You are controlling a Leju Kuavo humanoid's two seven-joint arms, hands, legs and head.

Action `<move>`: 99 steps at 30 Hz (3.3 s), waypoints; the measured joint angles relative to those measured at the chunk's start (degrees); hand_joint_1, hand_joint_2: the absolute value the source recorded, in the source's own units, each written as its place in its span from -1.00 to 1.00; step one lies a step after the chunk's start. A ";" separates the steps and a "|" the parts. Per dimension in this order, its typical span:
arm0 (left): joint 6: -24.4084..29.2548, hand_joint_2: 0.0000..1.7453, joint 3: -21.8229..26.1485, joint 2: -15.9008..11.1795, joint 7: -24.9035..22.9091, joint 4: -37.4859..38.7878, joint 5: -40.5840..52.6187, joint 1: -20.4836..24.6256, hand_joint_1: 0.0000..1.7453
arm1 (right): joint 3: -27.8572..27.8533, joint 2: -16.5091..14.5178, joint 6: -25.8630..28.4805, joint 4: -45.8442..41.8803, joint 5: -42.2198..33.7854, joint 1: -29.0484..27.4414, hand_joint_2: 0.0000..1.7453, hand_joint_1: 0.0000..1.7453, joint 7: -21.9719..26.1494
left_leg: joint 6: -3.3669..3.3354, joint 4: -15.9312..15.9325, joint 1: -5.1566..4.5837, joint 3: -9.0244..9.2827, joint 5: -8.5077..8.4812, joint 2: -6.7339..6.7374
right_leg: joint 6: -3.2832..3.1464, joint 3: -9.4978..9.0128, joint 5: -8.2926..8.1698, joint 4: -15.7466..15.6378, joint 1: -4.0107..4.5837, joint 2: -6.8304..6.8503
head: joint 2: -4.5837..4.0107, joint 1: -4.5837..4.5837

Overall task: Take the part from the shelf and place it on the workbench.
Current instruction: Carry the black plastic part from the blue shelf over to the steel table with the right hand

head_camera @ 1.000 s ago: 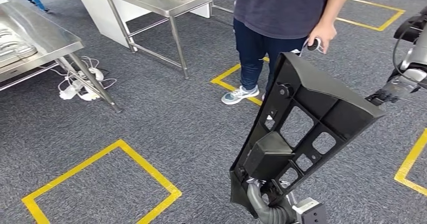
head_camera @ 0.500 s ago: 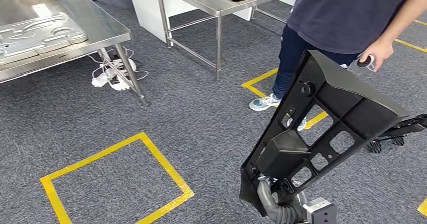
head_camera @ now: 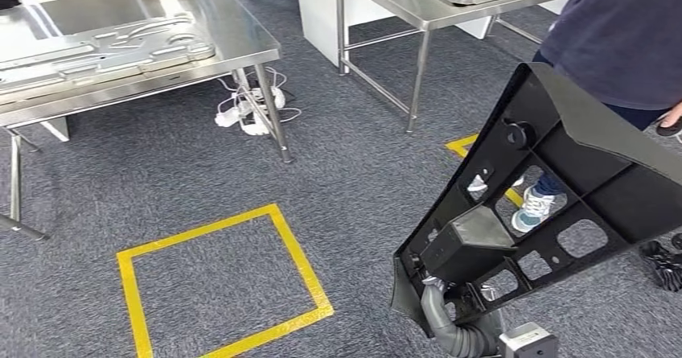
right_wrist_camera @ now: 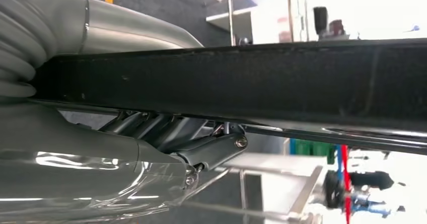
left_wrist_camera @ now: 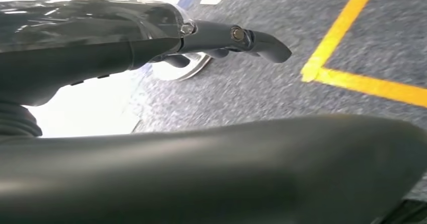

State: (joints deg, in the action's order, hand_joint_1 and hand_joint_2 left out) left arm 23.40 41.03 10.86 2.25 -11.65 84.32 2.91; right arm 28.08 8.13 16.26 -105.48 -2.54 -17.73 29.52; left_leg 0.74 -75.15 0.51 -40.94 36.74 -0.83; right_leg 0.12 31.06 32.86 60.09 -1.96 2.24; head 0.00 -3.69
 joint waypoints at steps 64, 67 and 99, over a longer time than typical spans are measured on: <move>-0.38 1.00 0.07 -0.14 0.18 0.00 0.01 -0.29 -1.00 | -7.18 -1.98 -3.39 -7.21 3.70 -1.85 1.00 1.00 0.51 | -2.36 15.40 -0.85 9.11 -5.05 -0.98 | 1.15 0.95 -0.72 -0.13 0.79 -2.50 | 0.00 0.02; -0.38 1.00 0.07 -0.14 0.21 0.00 0.02 -0.29 -1.00 | -7.26 -2.09 -3.41 -7.22 3.70 -1.85 1.00 1.00 0.51 | -2.18 15.38 -0.90 9.09 -4.93 -0.98 | 1.22 0.85 -0.77 -0.30 0.71 -2.51 | 0.00 0.02; -0.44 1.00 0.09 -0.31 0.24 0.00 -0.01 -0.90 -1.00 | -7.56 -4.03 -4.20 -5.84 3.99 -0.99 1.00 1.00 -0.41 | -0.94 11.22 0.12 2.29 -6.48 0.83 | 3.14 -5.99 5.16 0.02 -0.71 -1.73 | 0.00 -0.03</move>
State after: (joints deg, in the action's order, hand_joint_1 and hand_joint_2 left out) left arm 22.96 41.11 10.55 2.49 -11.65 84.32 2.01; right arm 20.52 4.10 12.06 -111.32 1.45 -18.72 29.11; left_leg -0.20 -63.93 0.62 -38.65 30.26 0.00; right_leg 3.25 25.07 38.02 60.11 -2.67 0.51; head 0.00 -3.72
